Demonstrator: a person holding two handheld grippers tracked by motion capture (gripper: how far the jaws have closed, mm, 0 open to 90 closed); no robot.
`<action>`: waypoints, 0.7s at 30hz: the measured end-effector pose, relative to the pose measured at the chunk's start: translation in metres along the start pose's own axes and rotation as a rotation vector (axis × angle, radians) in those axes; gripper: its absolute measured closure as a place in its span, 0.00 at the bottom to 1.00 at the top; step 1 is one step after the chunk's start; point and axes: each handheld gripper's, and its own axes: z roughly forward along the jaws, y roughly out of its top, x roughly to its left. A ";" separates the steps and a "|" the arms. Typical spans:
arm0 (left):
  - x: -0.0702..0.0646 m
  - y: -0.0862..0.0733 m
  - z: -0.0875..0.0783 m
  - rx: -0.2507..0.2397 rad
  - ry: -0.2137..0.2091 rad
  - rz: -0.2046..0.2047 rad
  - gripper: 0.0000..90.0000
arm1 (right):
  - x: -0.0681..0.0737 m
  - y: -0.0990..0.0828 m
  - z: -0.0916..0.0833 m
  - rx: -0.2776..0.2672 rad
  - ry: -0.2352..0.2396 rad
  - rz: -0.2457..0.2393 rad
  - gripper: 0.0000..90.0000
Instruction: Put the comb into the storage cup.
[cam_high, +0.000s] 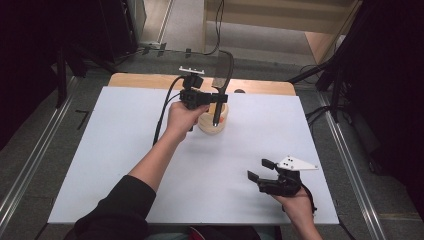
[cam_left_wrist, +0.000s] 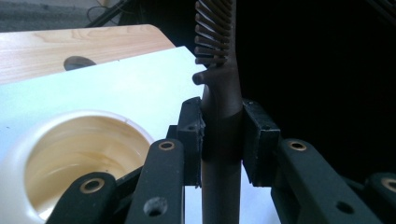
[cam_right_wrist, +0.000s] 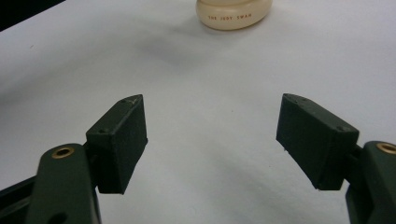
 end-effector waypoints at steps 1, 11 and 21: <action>0.001 0.001 -0.001 0.000 0.003 0.005 0.81 | 0.000 0.000 0.000 -0.001 -0.001 0.001 0.25; 0.010 0.014 -0.003 -0.031 0.026 0.031 0.81 | 0.000 0.001 -0.001 -0.014 -0.003 0.001 0.25; 0.021 0.021 0.007 -0.060 0.059 0.048 0.81 | -0.001 0.002 -0.002 -0.025 -0.006 0.000 0.26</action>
